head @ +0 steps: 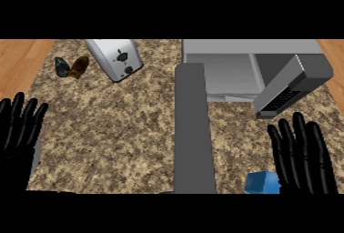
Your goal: Pick up the milk, place it into the microwave and close the microwave
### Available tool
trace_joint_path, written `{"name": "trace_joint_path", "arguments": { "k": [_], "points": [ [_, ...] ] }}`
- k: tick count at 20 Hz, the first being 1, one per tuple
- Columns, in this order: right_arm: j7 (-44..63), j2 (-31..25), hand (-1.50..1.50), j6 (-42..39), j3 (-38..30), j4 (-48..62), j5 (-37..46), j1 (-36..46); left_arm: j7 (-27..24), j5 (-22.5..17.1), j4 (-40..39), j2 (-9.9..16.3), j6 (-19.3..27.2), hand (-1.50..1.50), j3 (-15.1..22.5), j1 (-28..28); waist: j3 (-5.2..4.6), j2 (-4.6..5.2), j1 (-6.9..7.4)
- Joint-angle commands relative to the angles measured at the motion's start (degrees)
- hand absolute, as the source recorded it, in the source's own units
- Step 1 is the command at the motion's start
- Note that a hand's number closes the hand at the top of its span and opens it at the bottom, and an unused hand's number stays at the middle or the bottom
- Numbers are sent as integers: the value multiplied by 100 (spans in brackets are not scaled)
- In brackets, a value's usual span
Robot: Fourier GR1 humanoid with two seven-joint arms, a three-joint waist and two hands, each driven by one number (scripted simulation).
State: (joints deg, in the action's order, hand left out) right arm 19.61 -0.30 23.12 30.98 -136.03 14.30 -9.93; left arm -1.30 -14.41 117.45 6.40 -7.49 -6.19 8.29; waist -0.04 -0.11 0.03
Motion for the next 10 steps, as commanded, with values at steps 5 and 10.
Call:
{"name": "trace_joint_path", "arguments": {
  "k": [5,10],
  "points": [
    [210,9,-150,394,-128,242,743,-32,-261,60,236,-129,-274,-150,-1,483,2,5,6],
    [-378,-360,-150,333,-550,103,-57,-786,90,-595,526,121,-490,-150,-502,557,5,3,-7]
  ]
}}
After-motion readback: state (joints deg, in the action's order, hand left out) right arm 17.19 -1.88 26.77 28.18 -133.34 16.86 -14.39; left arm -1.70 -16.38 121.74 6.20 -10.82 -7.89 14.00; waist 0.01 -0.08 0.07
